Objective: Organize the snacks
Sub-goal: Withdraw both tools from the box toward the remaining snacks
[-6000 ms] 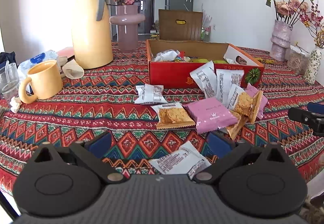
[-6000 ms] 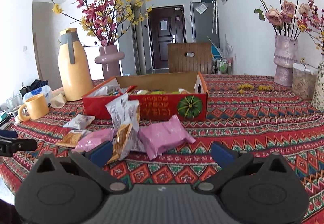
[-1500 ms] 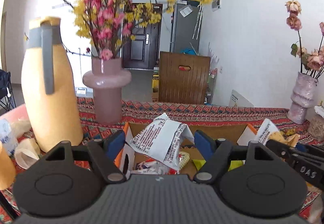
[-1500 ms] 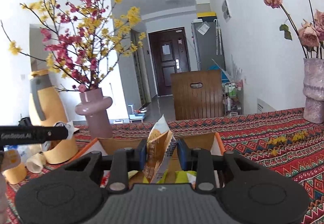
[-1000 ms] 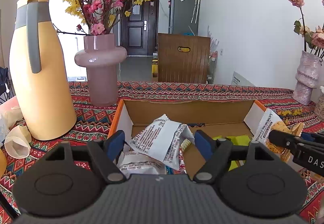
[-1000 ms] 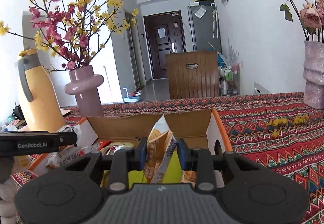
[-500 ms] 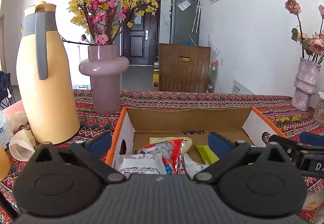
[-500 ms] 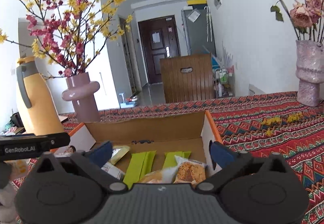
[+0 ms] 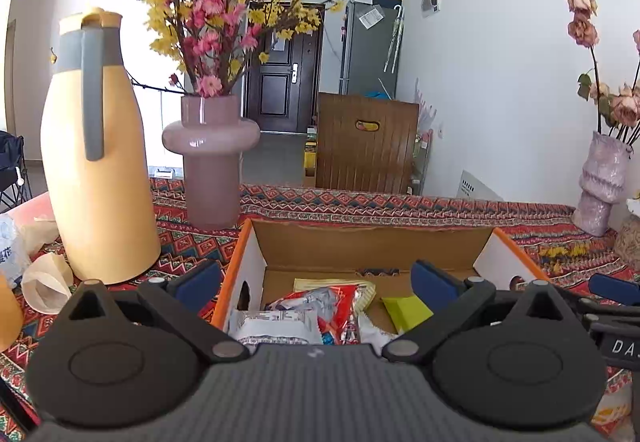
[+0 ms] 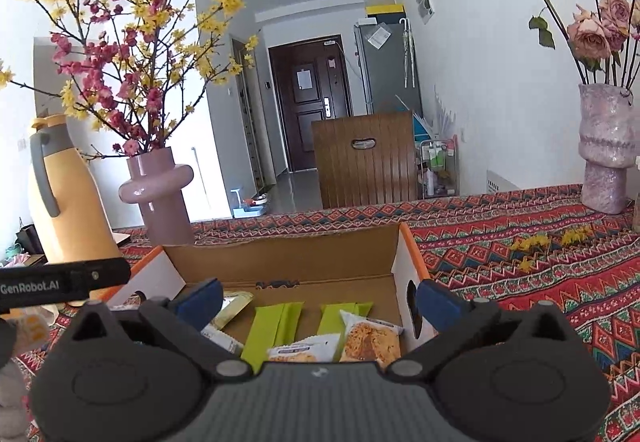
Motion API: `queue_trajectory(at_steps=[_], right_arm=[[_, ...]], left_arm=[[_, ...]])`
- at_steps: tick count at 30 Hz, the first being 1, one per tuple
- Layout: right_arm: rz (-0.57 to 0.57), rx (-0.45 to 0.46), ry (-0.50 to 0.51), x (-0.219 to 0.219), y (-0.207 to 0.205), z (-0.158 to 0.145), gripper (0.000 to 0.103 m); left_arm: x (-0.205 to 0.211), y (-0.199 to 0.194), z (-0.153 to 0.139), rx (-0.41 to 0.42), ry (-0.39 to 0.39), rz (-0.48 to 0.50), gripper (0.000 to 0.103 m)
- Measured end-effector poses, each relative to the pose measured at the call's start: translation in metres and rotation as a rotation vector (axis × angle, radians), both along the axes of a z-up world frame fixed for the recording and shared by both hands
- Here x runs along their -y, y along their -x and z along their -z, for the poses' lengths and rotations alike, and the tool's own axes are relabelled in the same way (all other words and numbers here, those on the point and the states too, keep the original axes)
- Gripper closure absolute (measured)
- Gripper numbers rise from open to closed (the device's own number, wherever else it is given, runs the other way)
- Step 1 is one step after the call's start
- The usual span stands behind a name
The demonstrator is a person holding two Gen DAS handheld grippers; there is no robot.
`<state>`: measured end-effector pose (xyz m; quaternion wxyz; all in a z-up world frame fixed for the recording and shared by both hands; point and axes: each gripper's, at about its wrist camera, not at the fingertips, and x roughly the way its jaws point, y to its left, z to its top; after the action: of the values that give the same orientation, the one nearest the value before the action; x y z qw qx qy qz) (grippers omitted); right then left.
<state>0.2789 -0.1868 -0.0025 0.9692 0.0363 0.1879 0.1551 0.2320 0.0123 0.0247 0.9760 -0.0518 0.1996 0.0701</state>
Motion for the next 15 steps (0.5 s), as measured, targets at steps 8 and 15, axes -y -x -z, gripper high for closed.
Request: queue_trajectory(at_steps=[8, 15], right_arm=[[-0.011, 0.019, 0.002, 0.008, 0.027, -0.029, 0.000], [-0.034, 0.032, 0.053, 0.021, 0.061, -0.033, 0.000]], left_arm=[[0.000, 0.021, -0.017, -0.001, 0.005, 0.008, 0.000], [-0.010, 0.054, -0.016, -0.022, -0.024, 0.029, 0.000]])
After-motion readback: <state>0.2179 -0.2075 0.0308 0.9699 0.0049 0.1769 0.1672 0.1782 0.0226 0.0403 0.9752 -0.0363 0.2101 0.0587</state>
